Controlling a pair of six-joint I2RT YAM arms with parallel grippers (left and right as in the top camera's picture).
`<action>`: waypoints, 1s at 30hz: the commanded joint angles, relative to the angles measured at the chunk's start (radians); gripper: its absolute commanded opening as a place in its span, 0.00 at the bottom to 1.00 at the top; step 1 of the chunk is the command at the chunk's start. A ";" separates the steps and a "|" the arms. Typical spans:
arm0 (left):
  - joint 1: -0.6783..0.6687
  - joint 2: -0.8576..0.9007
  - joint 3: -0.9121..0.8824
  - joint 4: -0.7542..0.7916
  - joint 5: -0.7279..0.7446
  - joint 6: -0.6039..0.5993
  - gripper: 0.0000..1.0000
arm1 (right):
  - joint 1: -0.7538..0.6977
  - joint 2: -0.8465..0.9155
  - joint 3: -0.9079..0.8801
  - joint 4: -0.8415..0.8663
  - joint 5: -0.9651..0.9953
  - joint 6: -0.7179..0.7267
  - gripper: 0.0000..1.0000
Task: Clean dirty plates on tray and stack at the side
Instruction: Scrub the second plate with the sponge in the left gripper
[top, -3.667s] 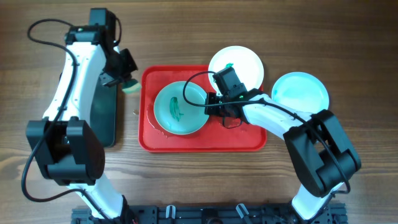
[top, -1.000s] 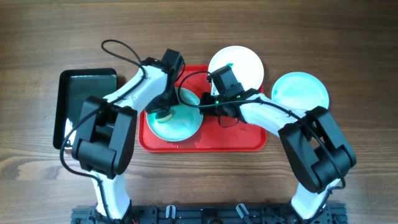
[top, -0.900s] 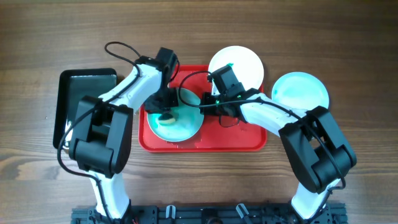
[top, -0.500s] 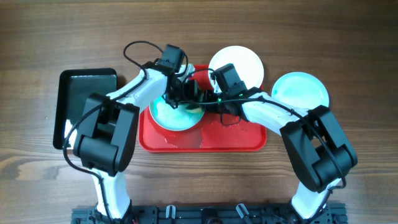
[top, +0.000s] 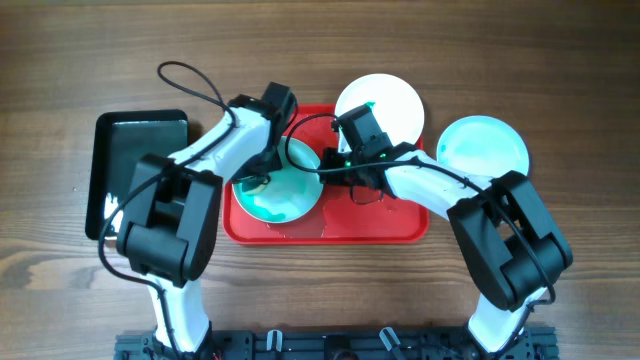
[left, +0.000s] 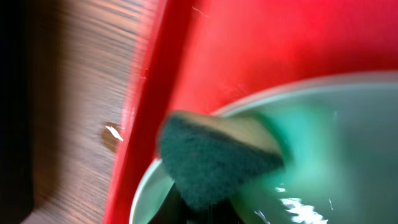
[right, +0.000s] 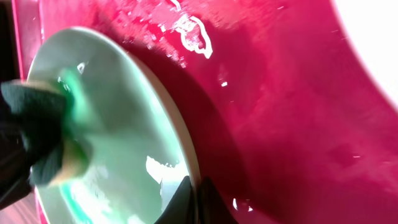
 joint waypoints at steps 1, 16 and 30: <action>0.003 0.054 -0.041 -0.038 0.675 0.487 0.04 | -0.013 0.017 0.008 -0.007 0.023 0.000 0.04; 0.003 0.054 -0.040 0.367 0.150 0.039 0.04 | -0.013 0.017 0.008 -0.009 0.024 0.000 0.04; 0.021 -0.016 0.093 -0.145 0.089 0.018 0.04 | -0.013 0.016 0.008 -0.017 0.023 0.004 0.04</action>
